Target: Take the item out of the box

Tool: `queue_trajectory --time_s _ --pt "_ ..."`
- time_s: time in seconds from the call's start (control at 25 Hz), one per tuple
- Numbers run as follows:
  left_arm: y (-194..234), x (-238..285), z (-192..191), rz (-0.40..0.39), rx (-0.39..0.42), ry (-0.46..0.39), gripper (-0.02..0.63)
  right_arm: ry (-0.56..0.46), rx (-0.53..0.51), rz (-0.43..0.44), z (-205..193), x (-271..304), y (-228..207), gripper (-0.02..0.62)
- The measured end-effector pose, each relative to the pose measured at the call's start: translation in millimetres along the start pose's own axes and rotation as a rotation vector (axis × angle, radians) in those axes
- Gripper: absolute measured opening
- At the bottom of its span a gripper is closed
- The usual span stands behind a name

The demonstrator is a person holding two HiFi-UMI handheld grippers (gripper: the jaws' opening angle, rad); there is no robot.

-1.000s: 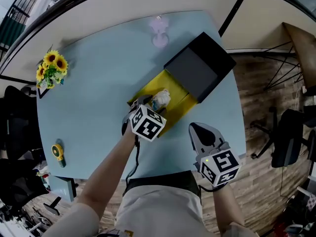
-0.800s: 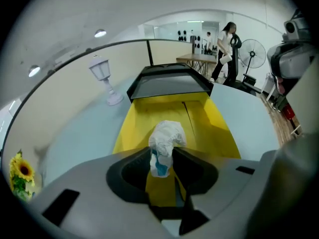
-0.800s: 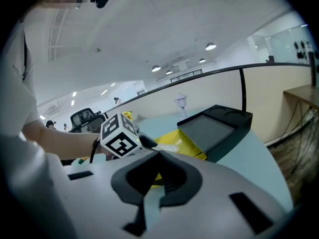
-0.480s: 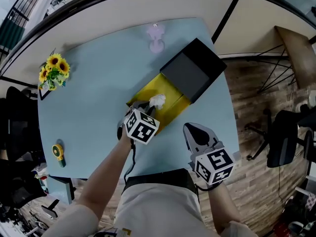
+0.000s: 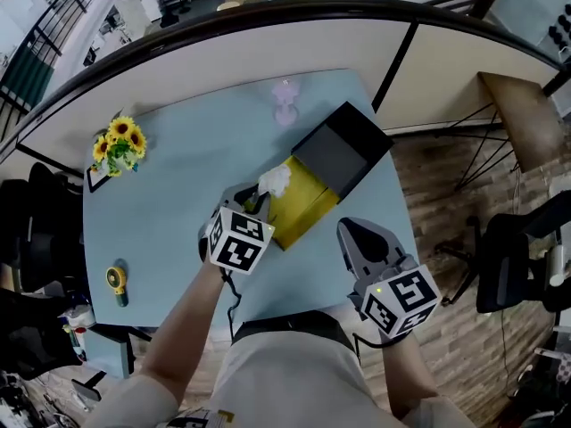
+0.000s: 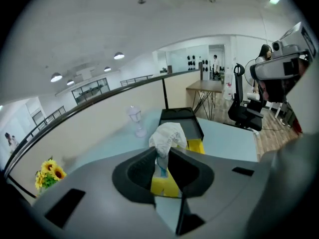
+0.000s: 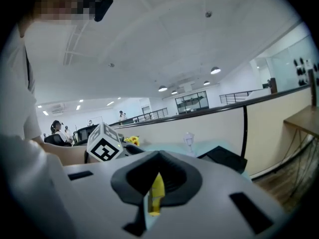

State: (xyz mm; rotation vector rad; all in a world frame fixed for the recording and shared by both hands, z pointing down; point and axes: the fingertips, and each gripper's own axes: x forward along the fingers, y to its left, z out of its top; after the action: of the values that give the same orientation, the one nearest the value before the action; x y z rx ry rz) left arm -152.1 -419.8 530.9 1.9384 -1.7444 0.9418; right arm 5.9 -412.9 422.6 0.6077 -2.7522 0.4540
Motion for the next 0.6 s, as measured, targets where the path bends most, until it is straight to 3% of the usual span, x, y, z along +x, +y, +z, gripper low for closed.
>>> queue_trajectory --time_s 0.28,0.6 --pt "7 -74 54 0.031 0.015 -0.162 0.075 -0.108 -0.183 -0.080 65 -41 20 0.003" --pt "-1 -158 107 0.048 0.028 -0.412 0.077 -0.226 -0.205 -0.106 111 -90 38 0.005"
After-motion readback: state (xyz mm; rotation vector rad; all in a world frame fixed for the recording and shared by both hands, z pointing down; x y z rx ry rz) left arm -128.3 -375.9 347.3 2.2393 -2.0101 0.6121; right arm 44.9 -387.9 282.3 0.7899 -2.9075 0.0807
